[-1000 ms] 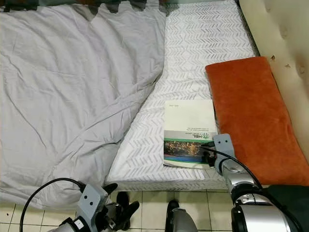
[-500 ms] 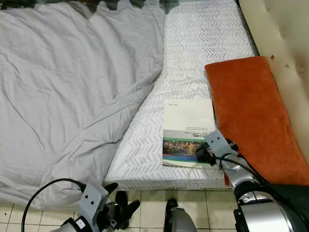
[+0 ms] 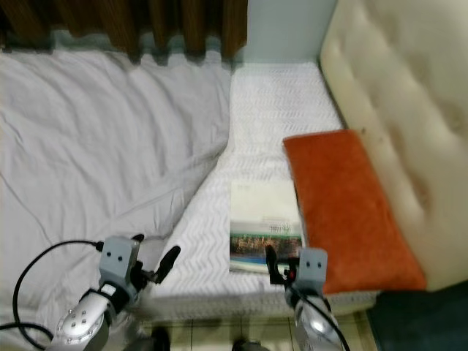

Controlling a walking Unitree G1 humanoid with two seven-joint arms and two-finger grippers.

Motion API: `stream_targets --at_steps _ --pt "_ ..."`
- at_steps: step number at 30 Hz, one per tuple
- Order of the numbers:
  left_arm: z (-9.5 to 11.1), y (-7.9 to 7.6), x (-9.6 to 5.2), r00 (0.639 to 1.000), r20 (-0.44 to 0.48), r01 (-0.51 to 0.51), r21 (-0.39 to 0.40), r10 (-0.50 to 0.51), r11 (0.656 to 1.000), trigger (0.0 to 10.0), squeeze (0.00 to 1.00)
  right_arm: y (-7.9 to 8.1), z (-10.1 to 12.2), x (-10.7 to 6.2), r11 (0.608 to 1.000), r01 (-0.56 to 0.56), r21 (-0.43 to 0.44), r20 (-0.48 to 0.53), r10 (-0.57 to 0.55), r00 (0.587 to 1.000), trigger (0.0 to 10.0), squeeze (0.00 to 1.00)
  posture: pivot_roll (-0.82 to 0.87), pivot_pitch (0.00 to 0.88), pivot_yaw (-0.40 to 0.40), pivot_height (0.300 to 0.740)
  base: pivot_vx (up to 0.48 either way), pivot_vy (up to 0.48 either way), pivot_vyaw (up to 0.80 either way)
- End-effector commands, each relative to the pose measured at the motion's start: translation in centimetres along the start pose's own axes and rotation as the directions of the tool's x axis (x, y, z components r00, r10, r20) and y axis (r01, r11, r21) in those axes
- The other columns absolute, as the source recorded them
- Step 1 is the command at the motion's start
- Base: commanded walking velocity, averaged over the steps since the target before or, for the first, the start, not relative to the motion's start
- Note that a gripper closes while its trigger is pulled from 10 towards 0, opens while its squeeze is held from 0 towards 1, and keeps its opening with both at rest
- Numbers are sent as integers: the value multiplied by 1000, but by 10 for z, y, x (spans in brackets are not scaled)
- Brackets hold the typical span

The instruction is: Clean up the room

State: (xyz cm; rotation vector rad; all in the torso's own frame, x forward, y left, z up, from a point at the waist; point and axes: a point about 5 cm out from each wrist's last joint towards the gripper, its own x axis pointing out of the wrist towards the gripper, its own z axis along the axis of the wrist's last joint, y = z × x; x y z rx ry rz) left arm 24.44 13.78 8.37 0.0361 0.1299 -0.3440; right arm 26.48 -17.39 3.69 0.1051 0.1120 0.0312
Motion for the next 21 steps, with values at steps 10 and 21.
stream_targets --at_steps 10,21 --pt "0 8 21 999 12 -52 -70 53 996 10000 0 -17 11 -1 999 21 -47 15 -21 1000 10000 0 71 0 -92 740 0 180 0" --pt "-7 14 22 998 -8 -70 -111 69 991 10000 0 -14 -2 -6 998 -18 -53 -41 16 999 10000 0 75 0 -89 740 0 468 0"
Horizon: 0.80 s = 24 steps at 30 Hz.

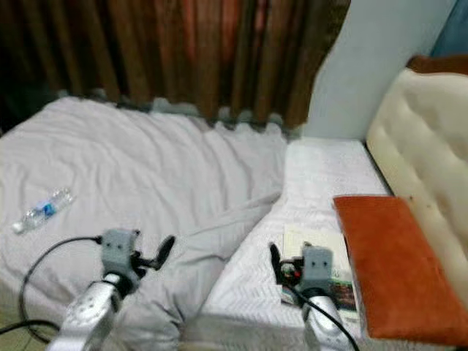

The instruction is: Clean up the room

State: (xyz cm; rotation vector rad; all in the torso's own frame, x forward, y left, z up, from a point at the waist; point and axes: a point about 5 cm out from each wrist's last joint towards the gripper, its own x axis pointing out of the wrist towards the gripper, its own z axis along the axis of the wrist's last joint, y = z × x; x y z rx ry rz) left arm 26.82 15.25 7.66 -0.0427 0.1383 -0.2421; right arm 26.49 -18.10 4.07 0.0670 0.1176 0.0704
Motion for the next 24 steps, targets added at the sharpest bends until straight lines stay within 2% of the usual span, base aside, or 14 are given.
stream_targets --at_steps 1,7,12,17,24 --pt "-4 -5 4 1000 -16 19 -30 -20 999 10000 0 -6 -8 -6 1000 12 -16 -39 -13 999 10000 0 75 0 -89 740 0 480 0" --pt "-4 1 8 1000 -24 0 -13 0 1000 10000 0 -2 -12 -3 999 -21 -44 -71 18 997 10000 0 67 0 -83 740 0 480 -636" --pt "-9 -3 4 999 -34 5 -18 -6 1000 10000 0 -4 -12 -3 999 -25 -48 -79 21 997 10000 0 64 0 -85 740 0 480 -800" --pt "-13 -5 4 999 -50 -4 14 5 1000 10000 0 -2 -14 -3 997 -48 -63 -93 42 995 10000 0 63 0 -87 740 0 0 -793" --pt "-11 -6 2 999 -31 -14 15 14 1000 10000 0 -1 -15 0 995 -80 -67 -110 73 991 10000 0 62 0 -94 740 0 0 0"
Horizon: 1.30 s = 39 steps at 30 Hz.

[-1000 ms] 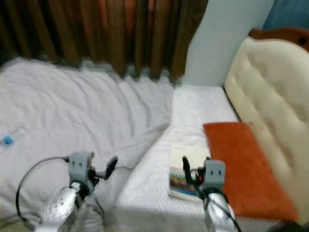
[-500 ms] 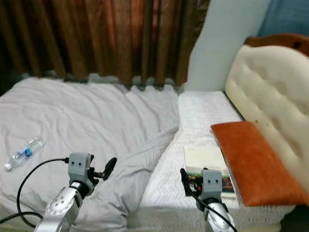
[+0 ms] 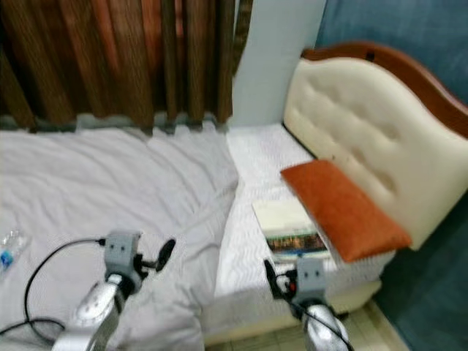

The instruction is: Clean up the room

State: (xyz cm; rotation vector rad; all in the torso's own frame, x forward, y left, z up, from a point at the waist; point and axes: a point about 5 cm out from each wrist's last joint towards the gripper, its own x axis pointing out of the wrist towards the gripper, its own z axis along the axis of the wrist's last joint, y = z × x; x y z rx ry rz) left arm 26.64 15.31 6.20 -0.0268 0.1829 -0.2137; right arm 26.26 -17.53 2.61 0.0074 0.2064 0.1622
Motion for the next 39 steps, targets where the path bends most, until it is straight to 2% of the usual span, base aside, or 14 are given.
stream_targets --at_steps 1,7,9,11,17,21,28,32,39 --pt "0 -8 -2 1000 12 16 -5 -16 1000 10000 0 -7 -1 0 1000 7 -6 -18 -8 1000 10000 0 63 6 -96 740 0 0 0" --pt "-16 -1 -13 999 -47 -5 -7 5 1000 10000 0 -8 -3 -4 1000 -6 5 -31 6 1000 10000 0 58 32 -102 740 0 0 0" --pt "-30 8 -18 994 -104 -28 29 31 999 10000 0 -6 -7 -7 1000 -29 3 -47 29 998 10000 0 52 39 -107 740 0 0 0" --pt "-34 14 -20 992 -119 -44 44 49 998 10000 0 -4 -9 -9 999 -47 5 -55 47 997 10000 0 48 41 -107 740 0 0 0" --pt "-24 13 -21 996 -77 -36 45 39 998 10000 0 -3 -9 -11 998 -61 0 -54 61 997 10000 0 50 40 -101 740 0 0 0" --pt "-21 12 -20 998 -62 -11 49 14 999 10000 0 -2 -9 -9 998 -59 -3 -57 59 997 10000 0 52 30 -94 740 0 462 -455" --pt "-20 13 -15 998 -66 -10 60 14 998 10000 0 -1 -11 -9 998 -56 8 -68 56 996 10000 0 46 25 -88 740 0 467 -789" --pt "-23 14 -6 995 -99 -18 91 27 996 10000 0 -1 -12 -9 998 -69 -11 -78 68 995 10000 0 36 21 -83 740 0 0 0" --pt "-25 14 -11 994 -101 -24 80 32 996 10000 0 -2 -11 -8 998 -59 -19 -77 57 995 10000 0 38 11 -80 740 0 0 0"
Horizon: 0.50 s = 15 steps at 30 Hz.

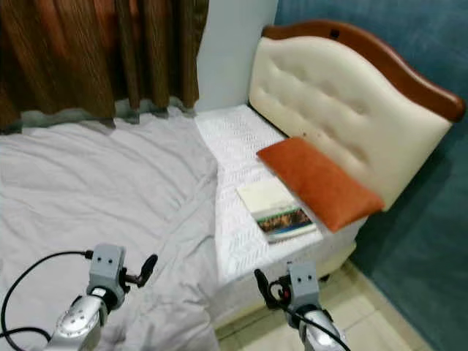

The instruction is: Clean up the room

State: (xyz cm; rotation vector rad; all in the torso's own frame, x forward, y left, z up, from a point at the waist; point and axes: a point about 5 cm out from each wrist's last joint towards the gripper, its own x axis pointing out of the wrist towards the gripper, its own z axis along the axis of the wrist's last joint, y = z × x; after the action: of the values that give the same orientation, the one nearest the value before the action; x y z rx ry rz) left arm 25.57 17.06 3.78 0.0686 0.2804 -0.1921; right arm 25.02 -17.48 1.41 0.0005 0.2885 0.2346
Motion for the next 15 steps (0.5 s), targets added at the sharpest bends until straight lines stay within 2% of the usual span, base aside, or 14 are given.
stream_targets --at_steps 1,5,6,8,10,12,14,15 --pt "0 -2 -1 1000 4 1 -2 -1 1000 10000 0 -4 4 0 1000 14 -14 6 -13 1000 10000 0 38 11 -80 740 0 0 0" --pt "-3 -6 3 1000 -6 1 -34 -1 999 10000 0 -4 4 -2 1000 11 -11 11 -11 1000 10000 0 33 30 -85 740 0 0 0" --pt "-22 -1 8 994 -106 -30 -69 22 997 10000 0 -3 3 -7 1000 6 -12 12 -6 1000 10000 0 9 75 -96 740 0 0 0" --pt "-40 5 5 983 -179 -59 -104 39 993 10000 0 -3 4 -17 1000 7 -11 17 -7 1000 10000 0 -30 156 -112 740 0 0 0" --pt "-44 6 3 981 -189 -63 -117 40 991 10000 0 -4 5 -24 1000 10 -9 21 -9 1000 10000 0 -48 188 -124 740 0 0 0" --pt "-58 15 5 964 -253 -102 -73 81 992 10000 0 -3 10 -40 1000 -5 -29 19 5 1000 10000 0 -139 323 -153 740 0 0 0" --pt "-58 22 8 955 -267 -147 -64 125 987 10000 0 -2 16 -49 999 -21 -47 26 22 999 10000 0 -184 400 -179 740 0 0 0" --pt "-58 22 8 955 -267 -147 -64 125 987 10000 0 -2 16 -49 999 -21 -47 26 22 999 10000 0 -184 400 -179 740 0 0 0"
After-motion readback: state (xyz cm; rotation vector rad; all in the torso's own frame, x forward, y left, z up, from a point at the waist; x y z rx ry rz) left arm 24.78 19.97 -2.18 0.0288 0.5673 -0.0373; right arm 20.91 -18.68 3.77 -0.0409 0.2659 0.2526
